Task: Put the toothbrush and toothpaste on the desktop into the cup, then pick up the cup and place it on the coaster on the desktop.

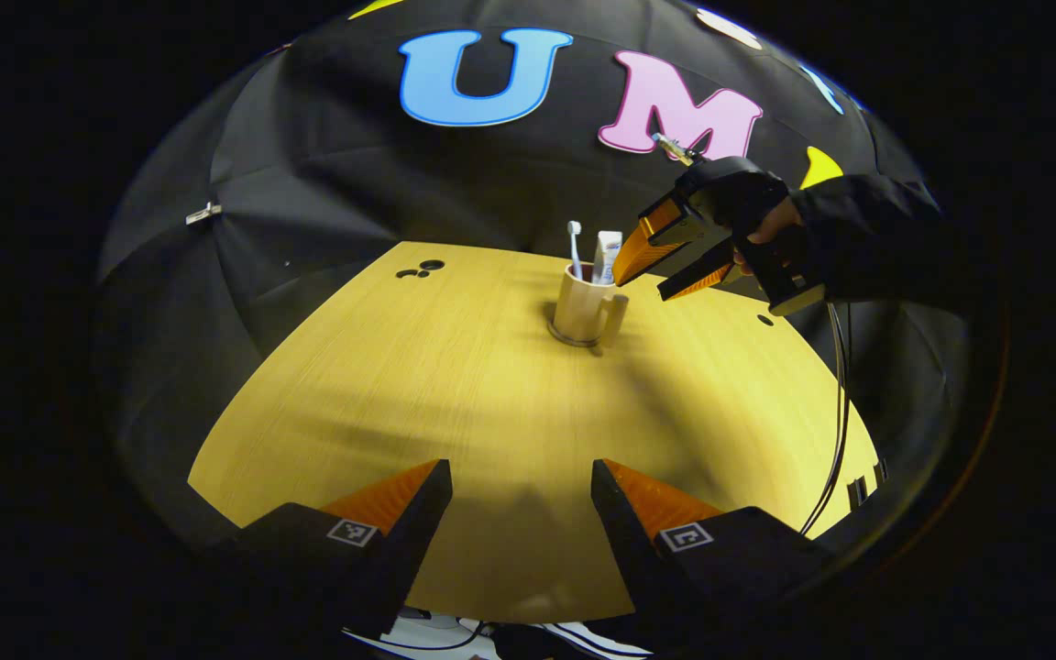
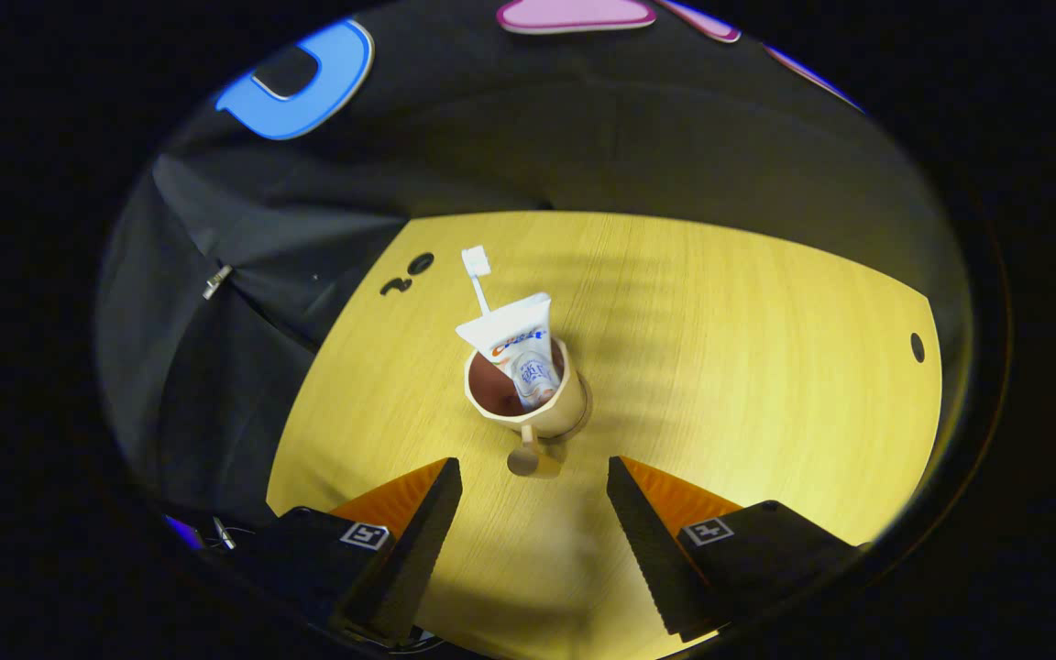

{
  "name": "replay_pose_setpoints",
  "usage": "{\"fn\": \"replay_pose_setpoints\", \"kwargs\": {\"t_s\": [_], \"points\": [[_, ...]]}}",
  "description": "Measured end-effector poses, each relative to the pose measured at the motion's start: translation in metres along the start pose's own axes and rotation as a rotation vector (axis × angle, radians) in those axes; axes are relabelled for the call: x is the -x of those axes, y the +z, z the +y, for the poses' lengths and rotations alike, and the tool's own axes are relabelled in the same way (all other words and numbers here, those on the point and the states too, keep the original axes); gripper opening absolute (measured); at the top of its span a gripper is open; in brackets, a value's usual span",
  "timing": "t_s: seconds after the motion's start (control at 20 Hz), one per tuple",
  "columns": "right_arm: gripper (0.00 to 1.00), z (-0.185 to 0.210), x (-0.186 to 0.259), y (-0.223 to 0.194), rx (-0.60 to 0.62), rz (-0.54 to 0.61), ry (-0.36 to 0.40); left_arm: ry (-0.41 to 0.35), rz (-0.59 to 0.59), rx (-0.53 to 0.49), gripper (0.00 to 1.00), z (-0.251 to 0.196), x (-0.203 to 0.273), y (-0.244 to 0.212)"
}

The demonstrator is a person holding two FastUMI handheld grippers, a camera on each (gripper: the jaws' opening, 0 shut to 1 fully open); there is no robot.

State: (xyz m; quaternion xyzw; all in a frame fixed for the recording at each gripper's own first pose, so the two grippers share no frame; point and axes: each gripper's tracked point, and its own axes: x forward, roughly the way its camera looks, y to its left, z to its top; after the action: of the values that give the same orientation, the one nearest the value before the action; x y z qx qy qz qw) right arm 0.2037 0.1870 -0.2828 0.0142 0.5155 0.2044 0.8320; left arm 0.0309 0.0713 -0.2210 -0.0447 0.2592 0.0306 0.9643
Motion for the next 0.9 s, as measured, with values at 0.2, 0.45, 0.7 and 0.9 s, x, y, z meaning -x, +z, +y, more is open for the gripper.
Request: {"fn": "replay_pose_setpoints", "kwargs": {"t_s": [0.2,0.45,0.7,0.9], "points": [[0.99,-0.008,0.059,-0.001,-0.011,-0.106,0.041,-0.035,-0.023,-0.029,0.95,-0.039,0.003,0.021],[0.98,-0.03,0.124,-0.007,0.029,-0.253,0.049,-0.063,-0.083,-0.015,0.95,-0.087,0.007,0.06],[0.99,-0.032,0.192,-0.014,0.148,-0.438,0.03,-0.043,-0.219,0.034,0.95,-0.114,0.031,0.115],[0.98,-0.003,0.257,-0.022,0.162,-0.633,0.011,-0.06,-0.351,-0.059,0.95,-0.125,0.071,0.152]]}}
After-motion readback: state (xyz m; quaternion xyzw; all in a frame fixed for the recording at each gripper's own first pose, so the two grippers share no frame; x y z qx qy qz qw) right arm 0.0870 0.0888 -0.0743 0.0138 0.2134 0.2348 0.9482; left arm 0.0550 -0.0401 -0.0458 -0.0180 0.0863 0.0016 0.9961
